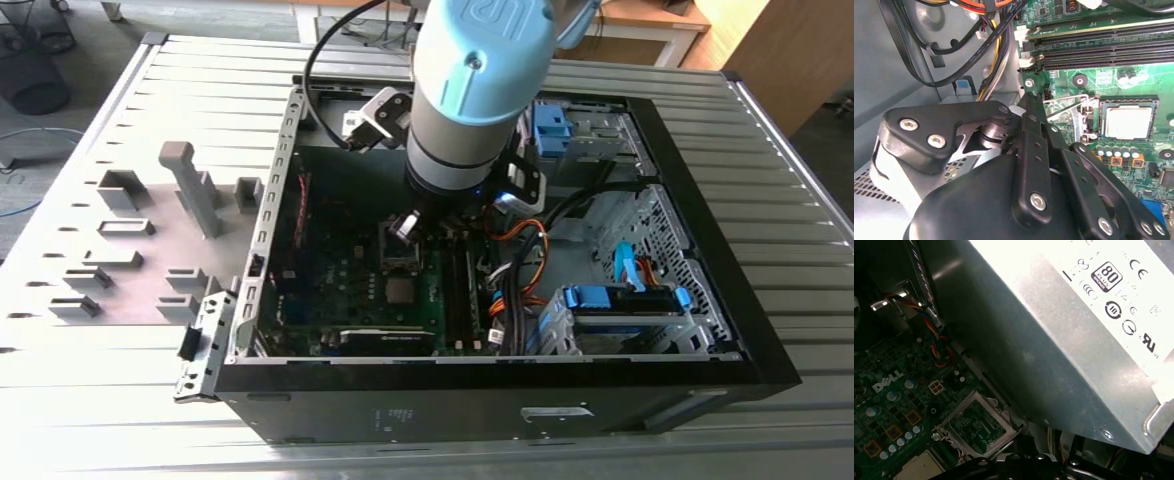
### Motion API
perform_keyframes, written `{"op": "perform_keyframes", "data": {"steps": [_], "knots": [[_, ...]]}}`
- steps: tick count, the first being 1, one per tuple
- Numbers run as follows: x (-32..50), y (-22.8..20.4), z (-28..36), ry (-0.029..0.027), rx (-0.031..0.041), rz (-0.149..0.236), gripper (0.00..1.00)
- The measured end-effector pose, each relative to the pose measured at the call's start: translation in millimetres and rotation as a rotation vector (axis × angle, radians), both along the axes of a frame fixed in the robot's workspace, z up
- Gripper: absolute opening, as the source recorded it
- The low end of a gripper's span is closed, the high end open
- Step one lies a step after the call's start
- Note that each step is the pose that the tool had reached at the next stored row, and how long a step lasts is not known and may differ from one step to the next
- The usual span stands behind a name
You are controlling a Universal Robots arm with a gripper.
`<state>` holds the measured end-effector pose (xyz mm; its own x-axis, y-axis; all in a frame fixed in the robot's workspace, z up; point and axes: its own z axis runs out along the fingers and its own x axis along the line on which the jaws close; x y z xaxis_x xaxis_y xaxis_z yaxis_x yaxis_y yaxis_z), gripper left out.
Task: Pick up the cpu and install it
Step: 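Close the cpu cover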
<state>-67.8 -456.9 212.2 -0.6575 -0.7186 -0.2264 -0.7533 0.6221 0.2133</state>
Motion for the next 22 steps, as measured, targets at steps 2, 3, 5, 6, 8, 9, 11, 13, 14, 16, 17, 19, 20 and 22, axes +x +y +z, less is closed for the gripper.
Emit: {"op": "perform_keyframes", "data": {"steps": [2,3,5,6,8,9,11,13,14,16,17,19,20,22], "knots": [[0.2,-0.7,0.9,0.0000,-0.0001,0.001,0.11],[0.3,-1.1,1.3,0.0001,-0.0002,0.002,0.11],[0.6,-2.0,2.1,0.0003,-0.0002,0.003,0.11],[0.6,-2.4,2.4,0.0004,-0.0001,0.003,0.11],[0.9,-3.3,3.1,0.0008,-0.0001,0.004,0.11],[0.9,-3.8,3.4,0.0010,0.0000,0.004,0.11],[1.0,-4.4,3.5,0.0012,0.0000,0.004,0.11],[1.0,-4.4,3.5,0.0012,0.0000,0.004,0.11],[1.1,-4.5,3.6,0.0012,-0.0001,0.004,0.11],[1.0,-4.6,3.5,0.0012,0.0000,0.004,0.11],[1.0,-4.6,3.5,0.0012,0.0000,0.004,0.11],[1.0,-4.6,3.5,0.0012,0.0000,0.004,0.11],[1.0,-4.6,3.4,0.0012,0.0000,0.004,0.11],[1.1,-4.6,2.2,0.0011,0.0002,0.005,0.11]]}}
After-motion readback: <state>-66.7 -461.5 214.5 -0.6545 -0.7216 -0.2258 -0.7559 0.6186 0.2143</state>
